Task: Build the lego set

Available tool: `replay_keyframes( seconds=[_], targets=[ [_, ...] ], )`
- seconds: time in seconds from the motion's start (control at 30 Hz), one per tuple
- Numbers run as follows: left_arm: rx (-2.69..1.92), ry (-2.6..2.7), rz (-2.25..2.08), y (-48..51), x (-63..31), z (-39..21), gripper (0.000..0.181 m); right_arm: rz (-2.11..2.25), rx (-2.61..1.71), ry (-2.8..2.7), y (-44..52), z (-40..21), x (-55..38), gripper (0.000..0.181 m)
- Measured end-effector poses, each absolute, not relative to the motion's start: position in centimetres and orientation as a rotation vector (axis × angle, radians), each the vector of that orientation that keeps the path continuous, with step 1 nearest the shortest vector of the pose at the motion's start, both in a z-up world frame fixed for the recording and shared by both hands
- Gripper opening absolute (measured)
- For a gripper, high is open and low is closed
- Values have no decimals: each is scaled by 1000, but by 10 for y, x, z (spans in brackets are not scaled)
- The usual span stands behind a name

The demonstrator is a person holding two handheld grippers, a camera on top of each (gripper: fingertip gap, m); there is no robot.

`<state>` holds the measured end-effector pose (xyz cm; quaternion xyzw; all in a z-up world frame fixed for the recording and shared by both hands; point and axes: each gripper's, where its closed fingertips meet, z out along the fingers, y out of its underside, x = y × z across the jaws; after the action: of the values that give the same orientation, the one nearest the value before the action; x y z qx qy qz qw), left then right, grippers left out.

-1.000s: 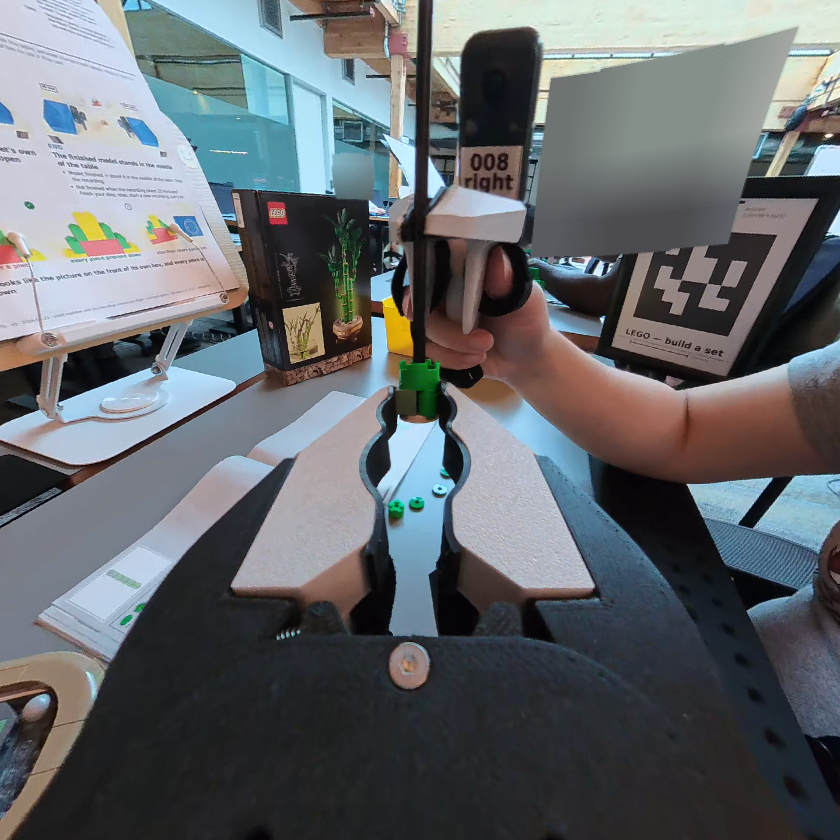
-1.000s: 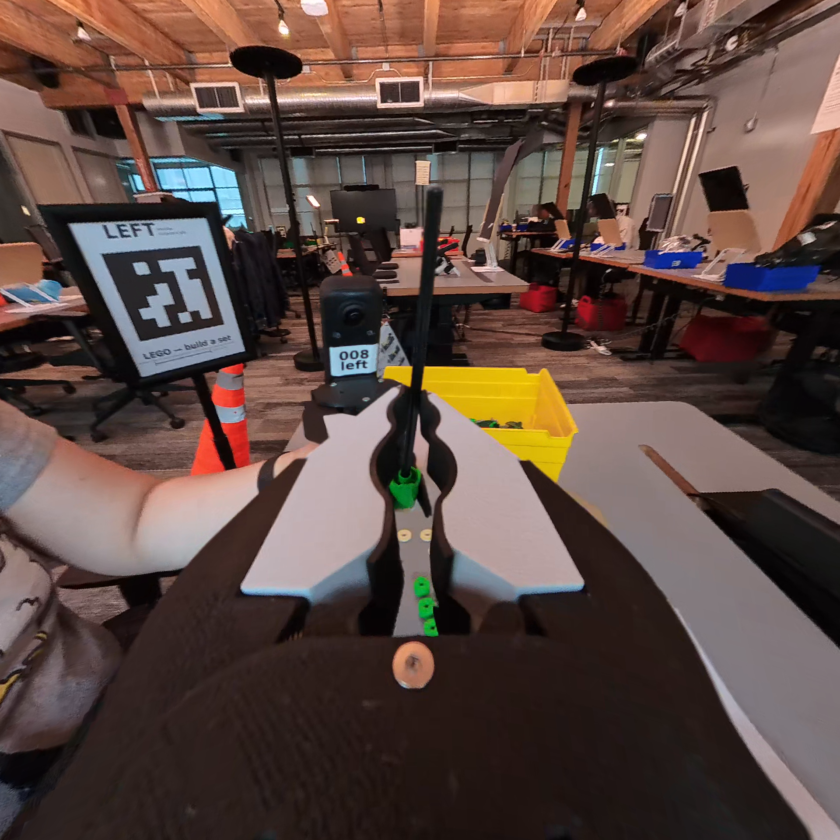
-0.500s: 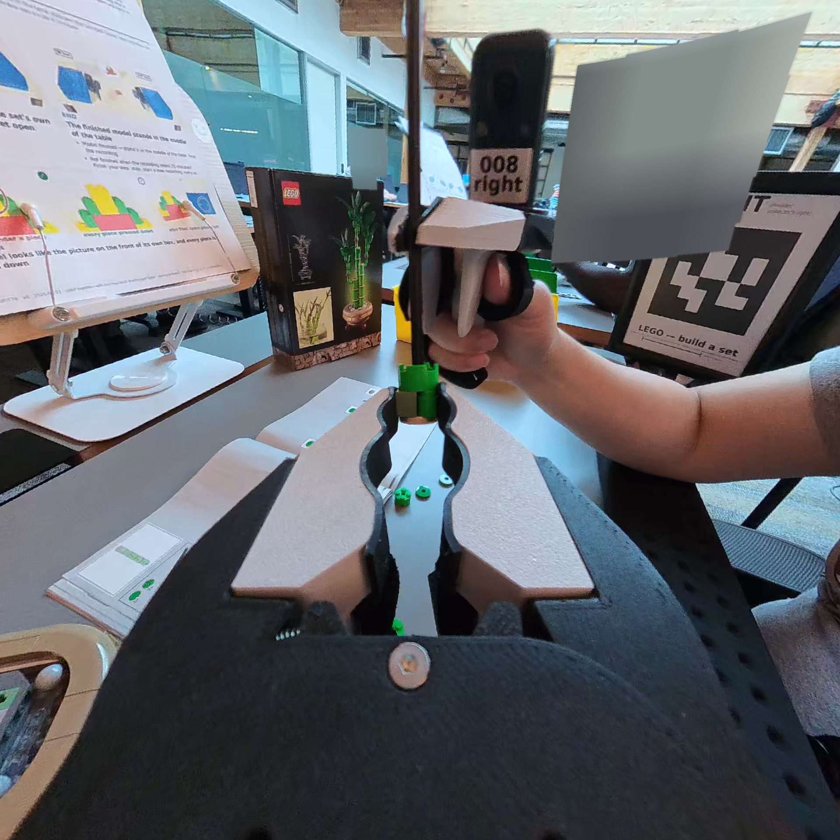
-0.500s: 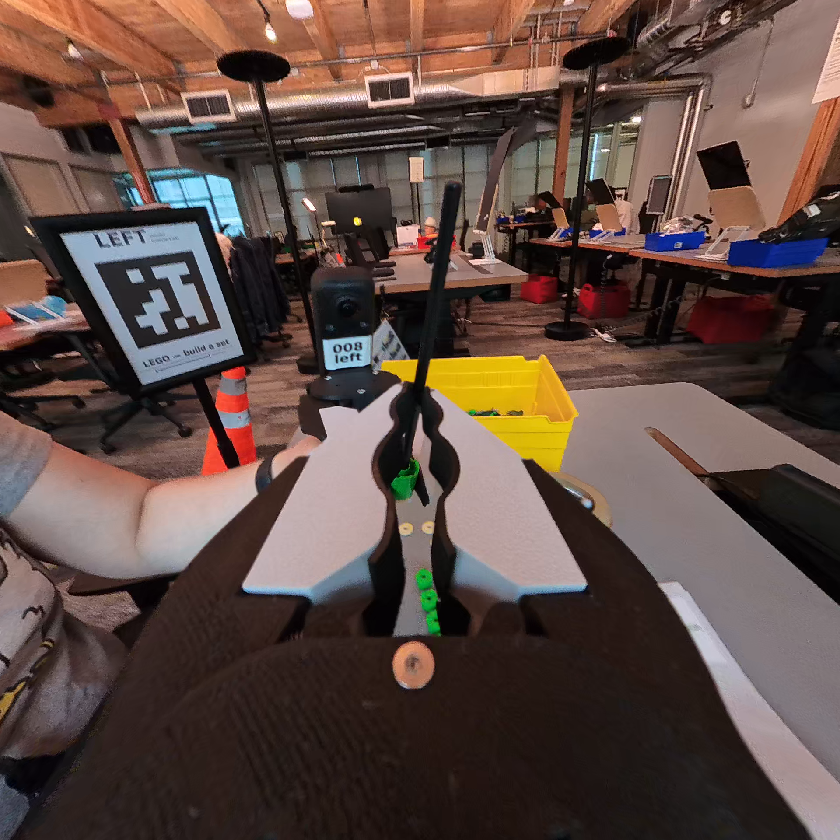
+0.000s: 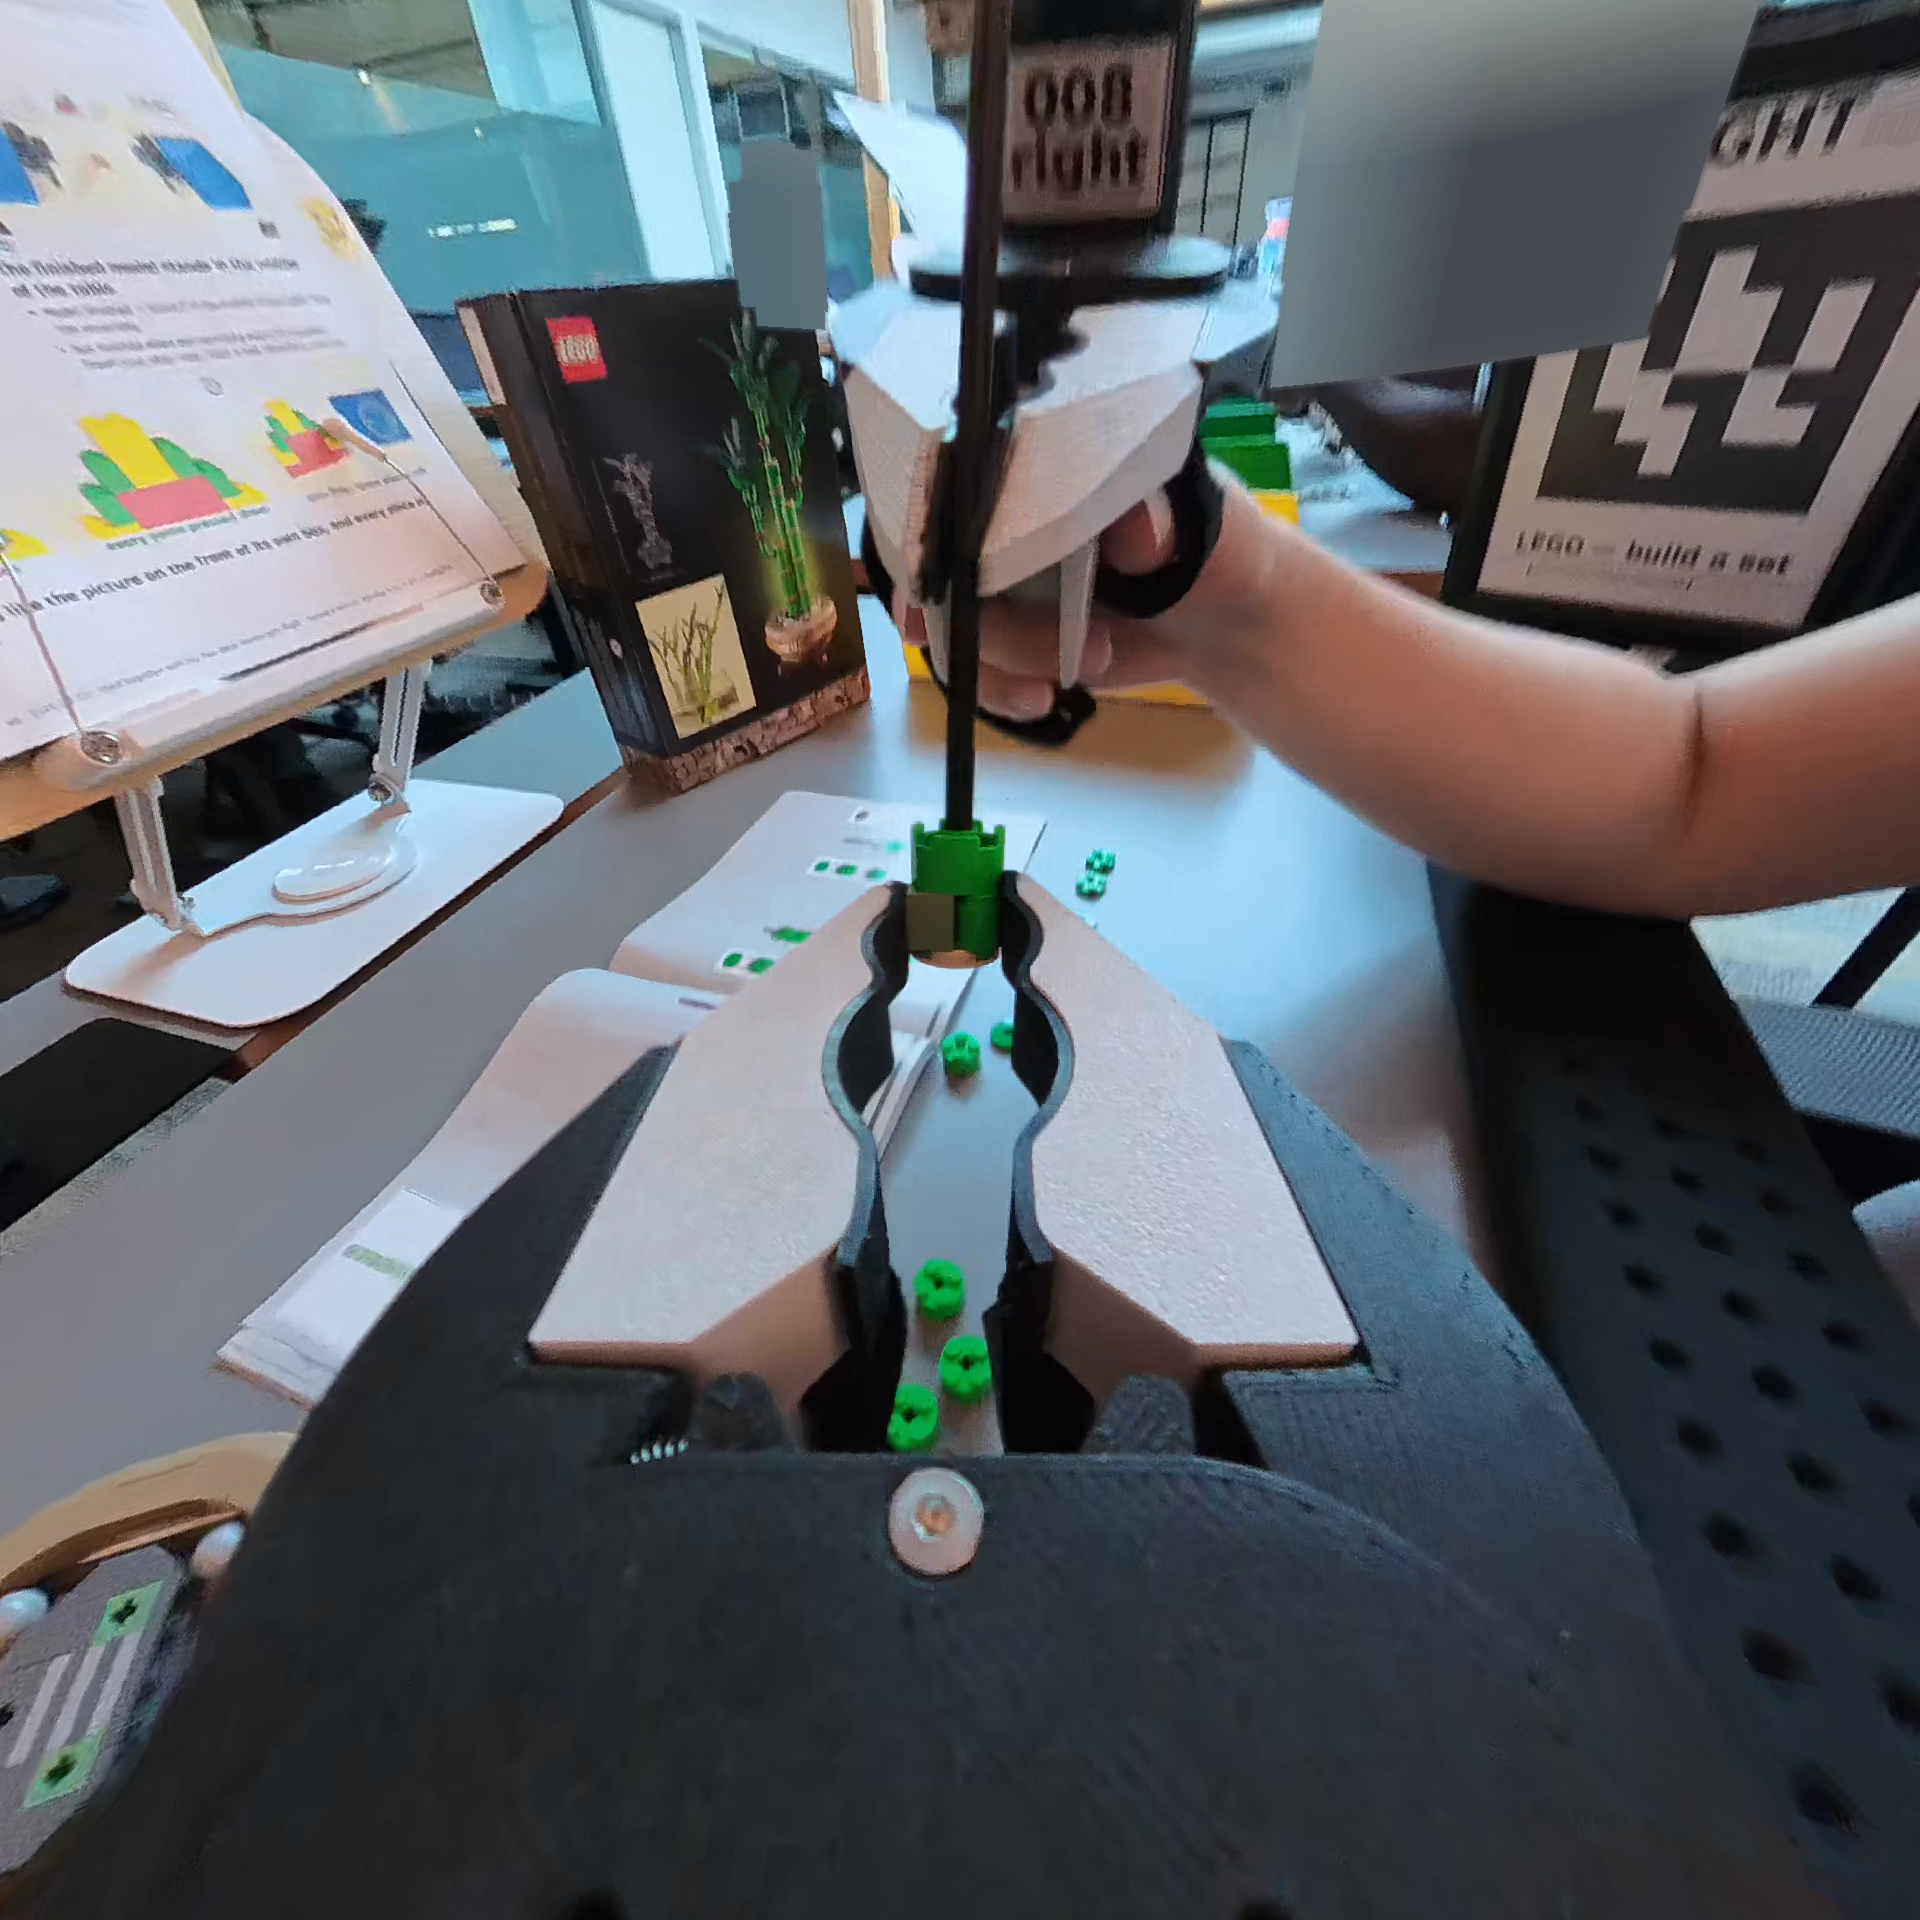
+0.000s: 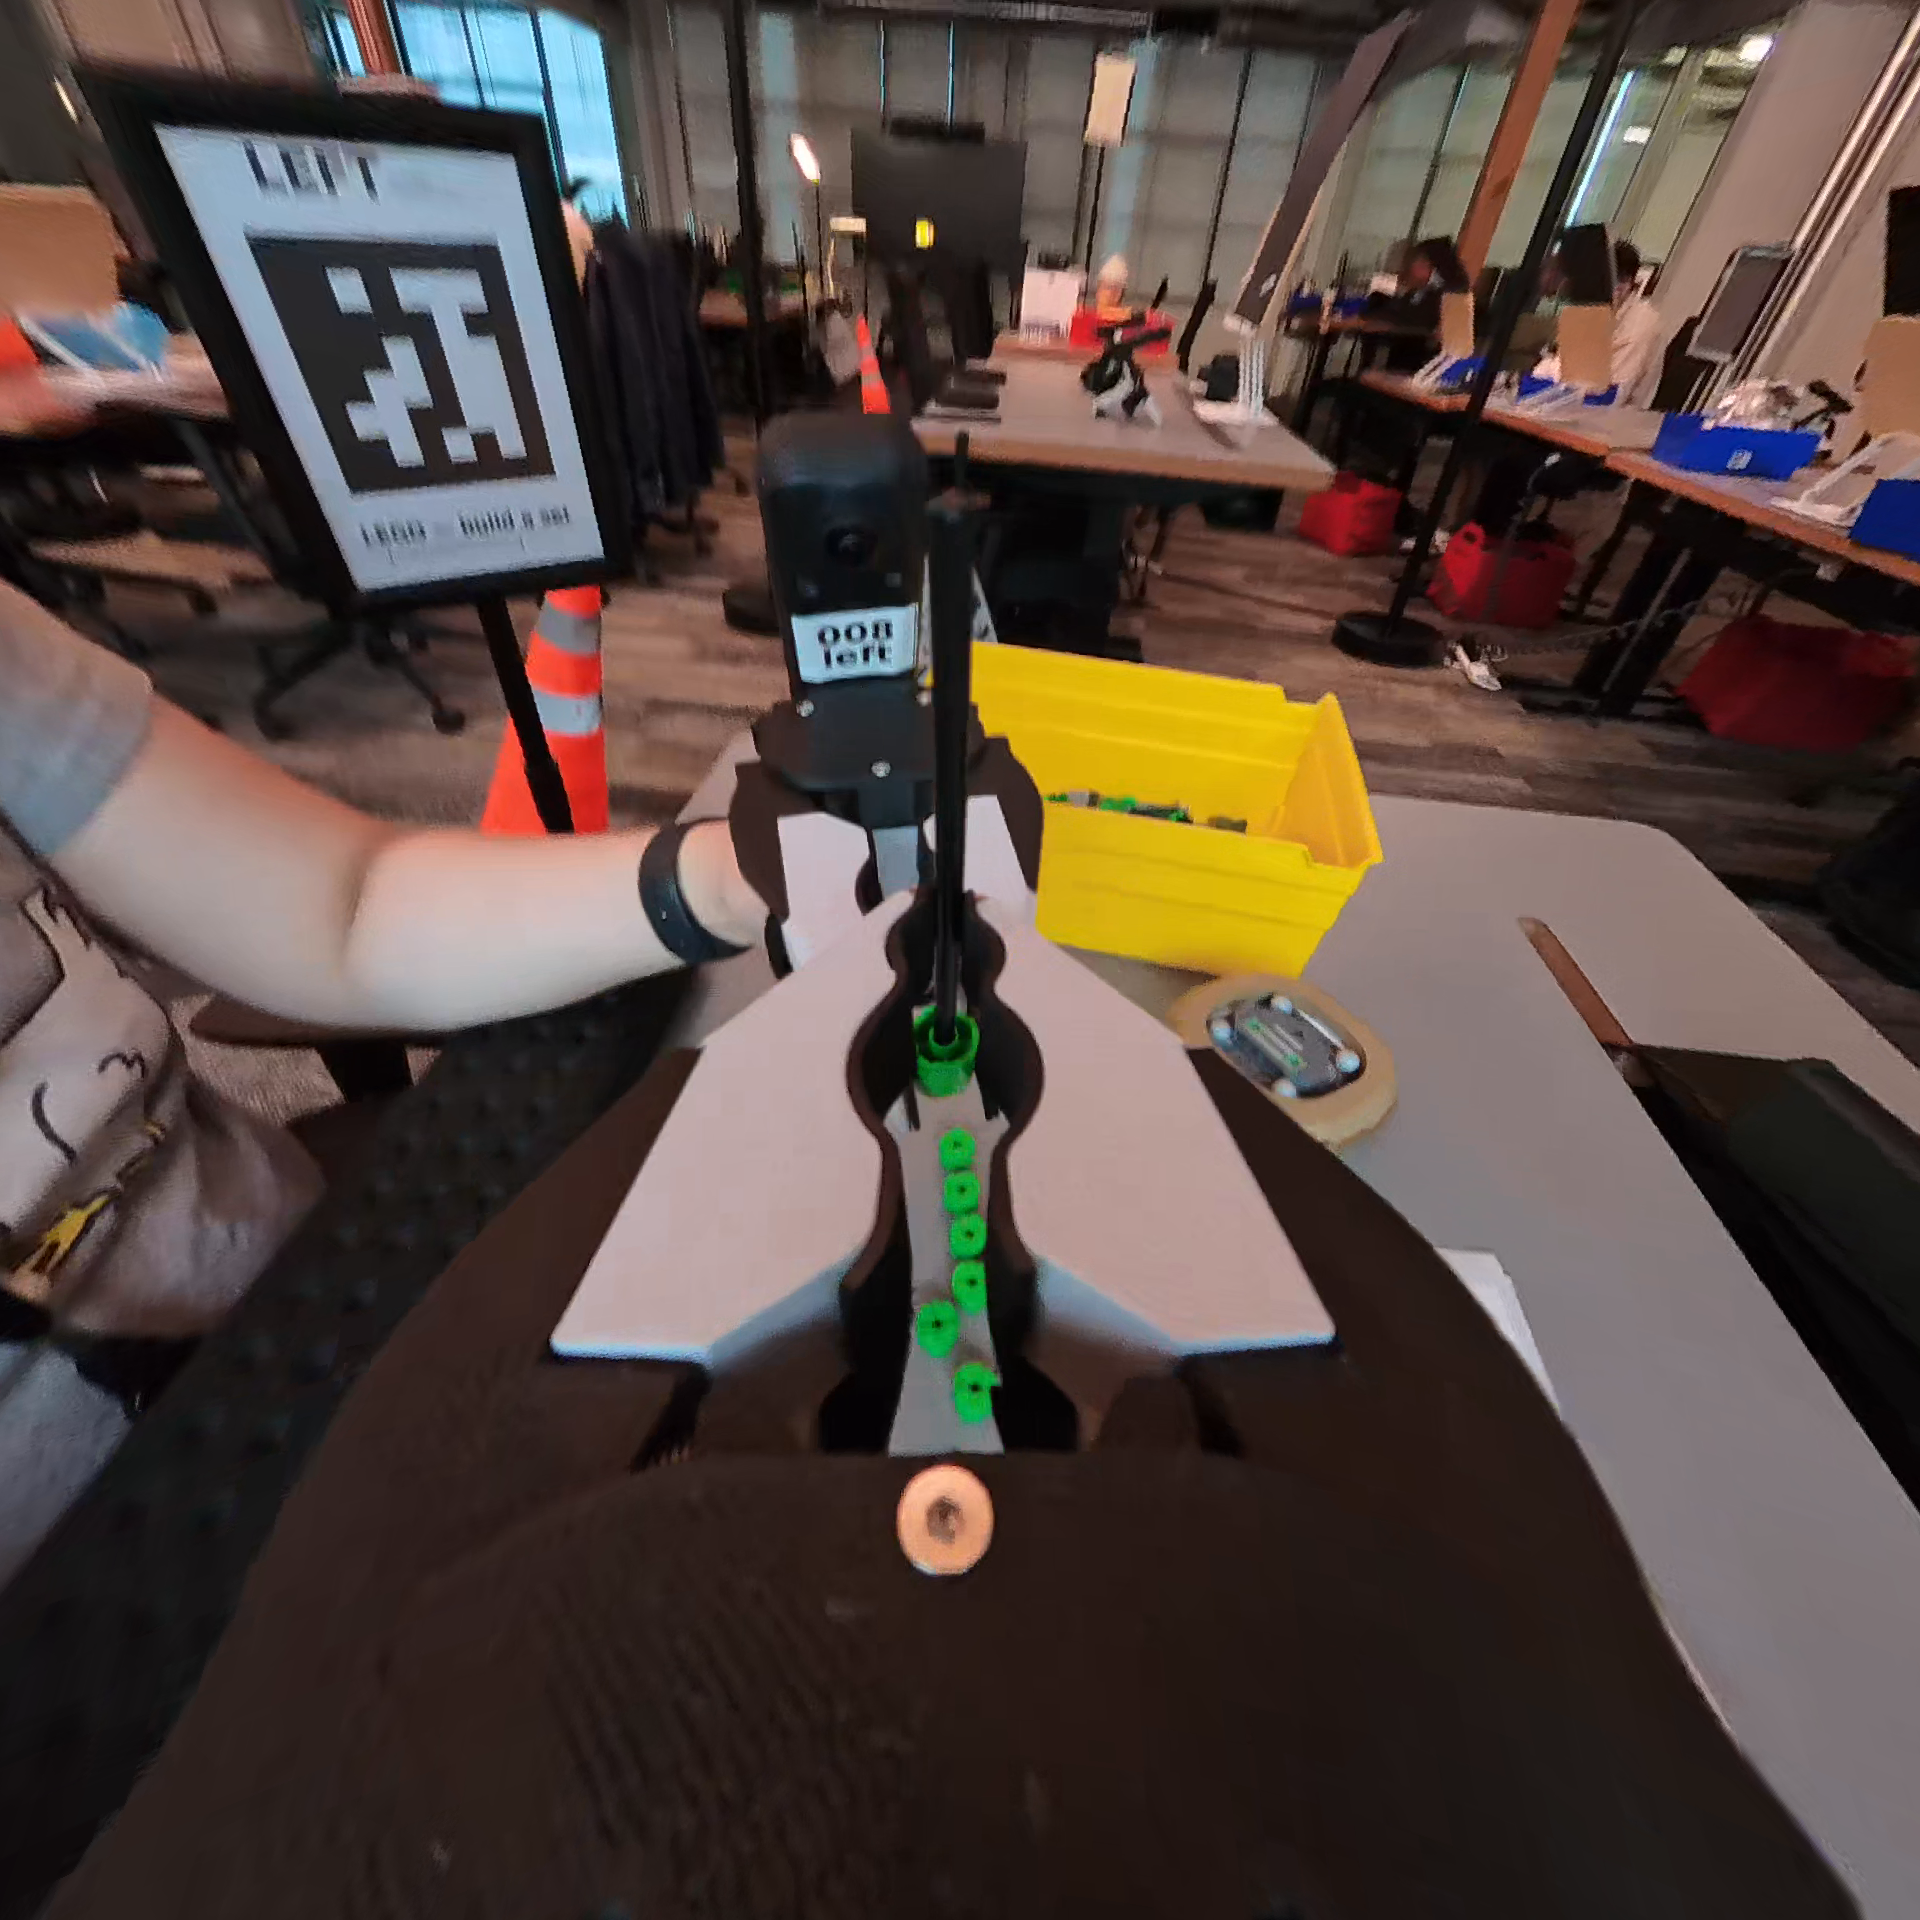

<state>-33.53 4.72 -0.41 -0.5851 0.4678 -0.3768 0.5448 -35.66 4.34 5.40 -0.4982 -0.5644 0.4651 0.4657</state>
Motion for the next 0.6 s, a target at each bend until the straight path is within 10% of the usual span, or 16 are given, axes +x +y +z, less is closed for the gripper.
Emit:
replay_keyframes(
  seconds=[0.6],
  targets=[
    [-1678, 1564, -627, -1, -332, -125, 15, 934, -1498, -1507, -3, -71, -311, 24]
  ],
)
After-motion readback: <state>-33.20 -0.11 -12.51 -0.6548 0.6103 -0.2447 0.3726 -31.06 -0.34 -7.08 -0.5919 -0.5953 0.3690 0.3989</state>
